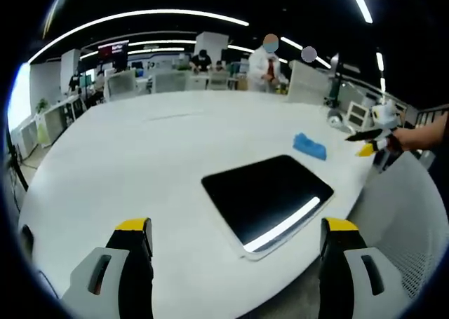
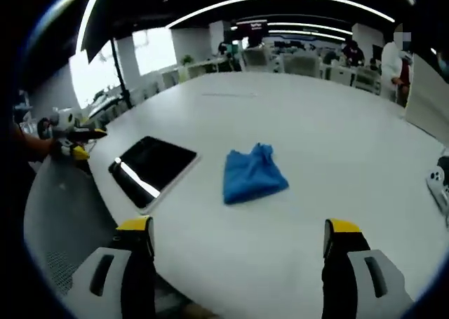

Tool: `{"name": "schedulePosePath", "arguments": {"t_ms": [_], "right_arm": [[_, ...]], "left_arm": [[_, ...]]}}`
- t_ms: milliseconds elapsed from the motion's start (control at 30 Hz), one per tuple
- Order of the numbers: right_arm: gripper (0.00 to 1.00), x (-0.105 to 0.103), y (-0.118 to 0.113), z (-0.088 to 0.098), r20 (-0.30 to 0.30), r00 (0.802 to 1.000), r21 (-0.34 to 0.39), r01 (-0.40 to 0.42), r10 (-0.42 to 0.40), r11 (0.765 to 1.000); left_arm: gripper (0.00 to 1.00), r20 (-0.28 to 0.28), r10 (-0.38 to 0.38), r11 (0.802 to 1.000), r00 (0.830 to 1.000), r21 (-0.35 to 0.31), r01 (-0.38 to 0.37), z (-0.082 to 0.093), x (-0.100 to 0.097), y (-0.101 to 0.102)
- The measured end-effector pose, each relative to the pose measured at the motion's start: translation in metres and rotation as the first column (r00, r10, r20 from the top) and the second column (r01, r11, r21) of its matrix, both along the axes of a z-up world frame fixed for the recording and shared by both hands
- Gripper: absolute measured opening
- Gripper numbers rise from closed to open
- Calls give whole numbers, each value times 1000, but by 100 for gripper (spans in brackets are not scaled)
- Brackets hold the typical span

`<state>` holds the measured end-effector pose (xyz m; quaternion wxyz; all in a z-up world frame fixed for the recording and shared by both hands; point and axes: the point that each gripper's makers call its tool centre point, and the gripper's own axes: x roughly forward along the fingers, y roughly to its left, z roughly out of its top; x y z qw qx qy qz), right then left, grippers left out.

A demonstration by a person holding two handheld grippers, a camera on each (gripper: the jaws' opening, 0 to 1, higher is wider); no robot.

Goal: Wipe the mirror surface with the cleaning cloth until all visible marks leave the cleaned area.

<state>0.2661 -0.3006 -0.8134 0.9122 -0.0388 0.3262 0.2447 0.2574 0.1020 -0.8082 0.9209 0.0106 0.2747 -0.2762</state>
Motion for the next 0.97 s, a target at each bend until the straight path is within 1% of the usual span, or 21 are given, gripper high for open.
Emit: {"name": "schedulePosePath", "arguments": {"t_ms": [33,167,200,233,367,467,533,700,967], "right_arm": [[100,-1,-2,2,6,1000,8,6,-6,1000],[100,-5,-7,2,11,1000,2,-2,2,1000],[100,-5,-7,5,21,1000,16,3,-3,1000],[100,-5,-7,5,22,1000,14,7,-7,1000],[100,-8,1,5,38,999,34,-5,4,999],[100,-12,8,0,43,998,11,-40,40,999],[100,-14,9,-2,41,998,15,-45,45,999],[100,-13,5,-4,40,998,5,-45,45,999],[100,-9,4,2,43,998,-5,-44,44,999]], "left_arm": [[100,1,1,1000,1000,0,-1,0,0,0],[100,6,-2,1000,1000,15,2,0,-1,2],[100,1,-3,1000,1000,14,3,-1,-1,2],[100,-3,-4,1000,1000,11,4,-1,-2,2],[100,-6,-16,1000,1000,12,16,-1,-3,-1],[100,-5,-14,1000,1000,13,14,-1,-3,-1],[100,-4,-11,1000,1000,13,11,-1,-3,0],[100,1,-12,1000,1000,10,12,1,-3,-1],[100,9,-15,1000,1000,-1,15,2,-1,-3]]}}
